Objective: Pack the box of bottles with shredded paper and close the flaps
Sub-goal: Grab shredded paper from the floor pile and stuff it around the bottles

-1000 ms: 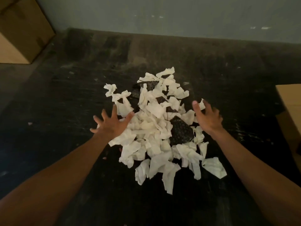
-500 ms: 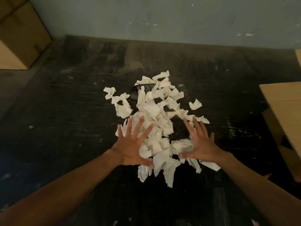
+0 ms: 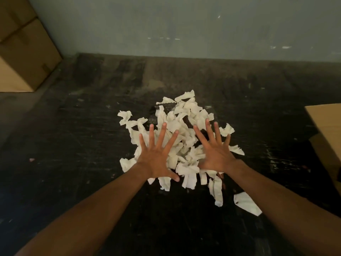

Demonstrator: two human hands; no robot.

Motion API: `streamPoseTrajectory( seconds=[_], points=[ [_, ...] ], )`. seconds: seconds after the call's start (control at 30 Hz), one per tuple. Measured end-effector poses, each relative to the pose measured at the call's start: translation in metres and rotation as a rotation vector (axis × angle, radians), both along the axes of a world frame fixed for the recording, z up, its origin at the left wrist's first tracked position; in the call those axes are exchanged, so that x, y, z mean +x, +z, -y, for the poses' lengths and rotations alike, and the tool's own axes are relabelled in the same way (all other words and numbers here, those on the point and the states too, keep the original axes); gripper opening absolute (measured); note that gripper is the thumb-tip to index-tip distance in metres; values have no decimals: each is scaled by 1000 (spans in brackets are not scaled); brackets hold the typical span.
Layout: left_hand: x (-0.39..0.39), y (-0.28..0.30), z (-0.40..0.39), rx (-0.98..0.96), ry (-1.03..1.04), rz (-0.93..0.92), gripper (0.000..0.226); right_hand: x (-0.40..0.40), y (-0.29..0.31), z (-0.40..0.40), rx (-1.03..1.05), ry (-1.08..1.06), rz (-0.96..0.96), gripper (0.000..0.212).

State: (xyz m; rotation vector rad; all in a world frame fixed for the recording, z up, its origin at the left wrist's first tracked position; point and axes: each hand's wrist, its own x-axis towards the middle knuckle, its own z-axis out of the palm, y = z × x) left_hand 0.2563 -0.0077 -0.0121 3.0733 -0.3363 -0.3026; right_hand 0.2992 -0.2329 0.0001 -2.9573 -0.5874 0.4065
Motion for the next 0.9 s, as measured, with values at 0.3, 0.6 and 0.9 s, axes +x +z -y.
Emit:
streamPoseTrajectory(
  seconds=[0.3,0.6,0.9],
  points=[
    [60,-9,-6,42,52,-195,149,71,-9,-38,-96,54,-271,131],
    [74,-12,-16,-23,108,-159,87,78,-14,-35,-76,64,-195,78],
    [65,-16,-6,-197,180,-88,61,55,-22,-33,291,2,-195,48]
  ],
)
